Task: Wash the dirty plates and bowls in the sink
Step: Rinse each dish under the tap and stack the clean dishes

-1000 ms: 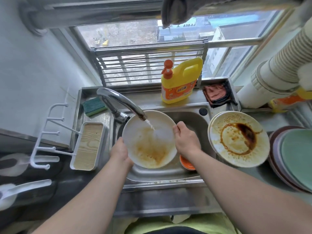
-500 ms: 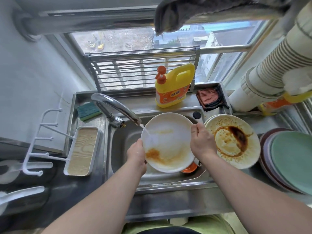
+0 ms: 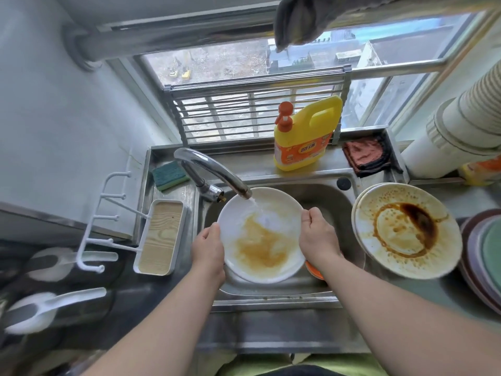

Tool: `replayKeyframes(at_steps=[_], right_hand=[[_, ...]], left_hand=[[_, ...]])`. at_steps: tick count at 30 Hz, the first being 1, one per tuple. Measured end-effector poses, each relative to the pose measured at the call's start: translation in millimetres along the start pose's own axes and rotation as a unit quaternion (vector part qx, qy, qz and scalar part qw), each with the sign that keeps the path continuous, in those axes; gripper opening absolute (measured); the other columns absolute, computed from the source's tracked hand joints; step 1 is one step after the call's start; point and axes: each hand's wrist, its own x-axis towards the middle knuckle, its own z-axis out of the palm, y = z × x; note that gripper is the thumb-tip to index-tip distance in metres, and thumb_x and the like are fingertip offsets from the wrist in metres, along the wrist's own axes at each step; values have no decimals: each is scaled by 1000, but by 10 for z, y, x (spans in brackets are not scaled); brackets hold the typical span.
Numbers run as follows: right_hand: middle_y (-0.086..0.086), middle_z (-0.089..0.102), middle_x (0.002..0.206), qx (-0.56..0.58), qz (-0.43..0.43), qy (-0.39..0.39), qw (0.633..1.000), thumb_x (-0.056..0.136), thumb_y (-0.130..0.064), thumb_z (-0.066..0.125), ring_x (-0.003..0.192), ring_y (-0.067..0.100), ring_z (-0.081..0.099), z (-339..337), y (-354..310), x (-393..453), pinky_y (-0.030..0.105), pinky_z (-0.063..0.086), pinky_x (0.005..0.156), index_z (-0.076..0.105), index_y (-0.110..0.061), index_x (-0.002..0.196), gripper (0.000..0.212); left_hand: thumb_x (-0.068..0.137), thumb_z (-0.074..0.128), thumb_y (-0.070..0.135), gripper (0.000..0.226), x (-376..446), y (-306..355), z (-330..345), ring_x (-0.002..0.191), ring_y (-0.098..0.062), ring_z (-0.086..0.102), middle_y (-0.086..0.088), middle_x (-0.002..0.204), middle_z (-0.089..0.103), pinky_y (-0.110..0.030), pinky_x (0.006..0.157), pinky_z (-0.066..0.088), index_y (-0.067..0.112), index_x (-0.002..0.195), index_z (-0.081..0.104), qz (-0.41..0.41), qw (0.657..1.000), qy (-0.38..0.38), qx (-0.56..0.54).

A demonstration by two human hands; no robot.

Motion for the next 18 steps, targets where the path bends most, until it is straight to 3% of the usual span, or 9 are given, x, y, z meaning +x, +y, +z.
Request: replayKeyframes(at_steps=[4, 8, 15, 18], right_hand=[[9, 61, 91, -12, 5, -28, 1000, 111, -49, 25, 90, 37, 56, 197, -56, -26, 47, 45, 80, 46, -22, 94, 39], [12, 64, 98, -26, -1, -46, 999, 112, -50, 22, 95, 38, 59, 343, -128, -36, 46, 44, 81, 47, -21, 99, 41], [4, 59, 89, -52, -58, -37, 996, 112, -49, 26, 86, 34, 53, 305, -320, 67, 45, 43, 74, 43, -24, 97, 34], [2, 57, 82, -53, -81, -20, 995, 112, -48, 31, 83, 35, 54, 168, -360, 126, 42, 39, 69, 43, -21, 94, 35]], left_hand=[[91, 64, 36, 21, 70, -79, -195, 77, -24, 62, -4, 83, 70, -40, 72, 54, 18, 85, 74, -4, 1000, 12, -18], [102, 60, 30, 23, 87, -68, -315, 75, -20, 60, -2, 81, 69, -35, 71, 50, 16, 88, 71, 40, 998, 41, -20], [104, 59, 37, 34, 171, -52, -377, 83, -20, 56, -2, 84, 65, -38, 79, 48, 31, 74, 73, 70, 996, 51, -18], [107, 58, 35, 28, 183, -50, -303, 81, -20, 63, 3, 85, 74, -40, 86, 53, 26, 88, 77, 60, 997, 38, -40]])
